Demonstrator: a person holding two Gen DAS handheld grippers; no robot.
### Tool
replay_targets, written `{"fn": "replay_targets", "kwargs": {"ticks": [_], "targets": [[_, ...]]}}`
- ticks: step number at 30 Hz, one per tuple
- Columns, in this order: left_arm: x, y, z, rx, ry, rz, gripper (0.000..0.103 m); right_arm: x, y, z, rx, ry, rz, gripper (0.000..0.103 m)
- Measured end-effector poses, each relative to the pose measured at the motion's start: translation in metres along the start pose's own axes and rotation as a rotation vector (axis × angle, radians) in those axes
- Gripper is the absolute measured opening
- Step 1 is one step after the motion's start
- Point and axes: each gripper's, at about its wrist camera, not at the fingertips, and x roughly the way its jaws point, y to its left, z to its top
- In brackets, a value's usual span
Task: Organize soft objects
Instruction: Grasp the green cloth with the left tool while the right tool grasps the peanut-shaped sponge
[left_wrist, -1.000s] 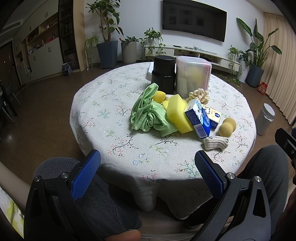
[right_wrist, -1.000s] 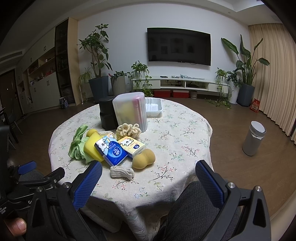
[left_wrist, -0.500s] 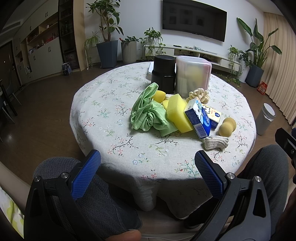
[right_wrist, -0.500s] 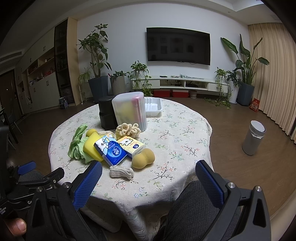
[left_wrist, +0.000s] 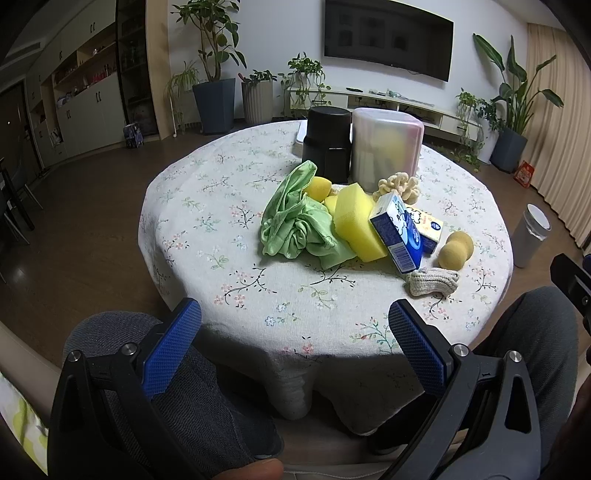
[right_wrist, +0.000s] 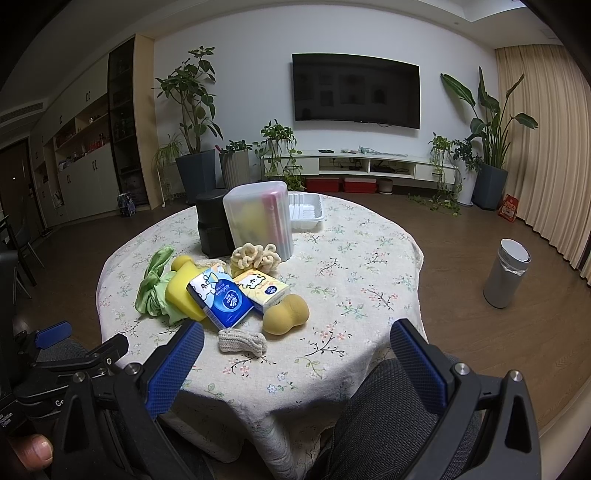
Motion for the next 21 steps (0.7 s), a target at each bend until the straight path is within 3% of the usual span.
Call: {"fn": "replay_targets", "kwargs": {"ticks": [9,15,21], "targets": [[0.032,-0.012,-0.006,0.041,0.085,-0.070,0.103,0.027,-0.008,-0.004,0.012,0.079,0.032,0.103],[0.056,-0.025,-0.010,0.104,0.134,-0.149,0.101,0.086,-0.023,0.001,0.040,0.235,0.102,0.103],[0.070,-0.048,-0.010,0.172,0.163,-0.259,0.095,0.135,-0.023,0.004,0.018,0.360,0.140,0.093]]}}
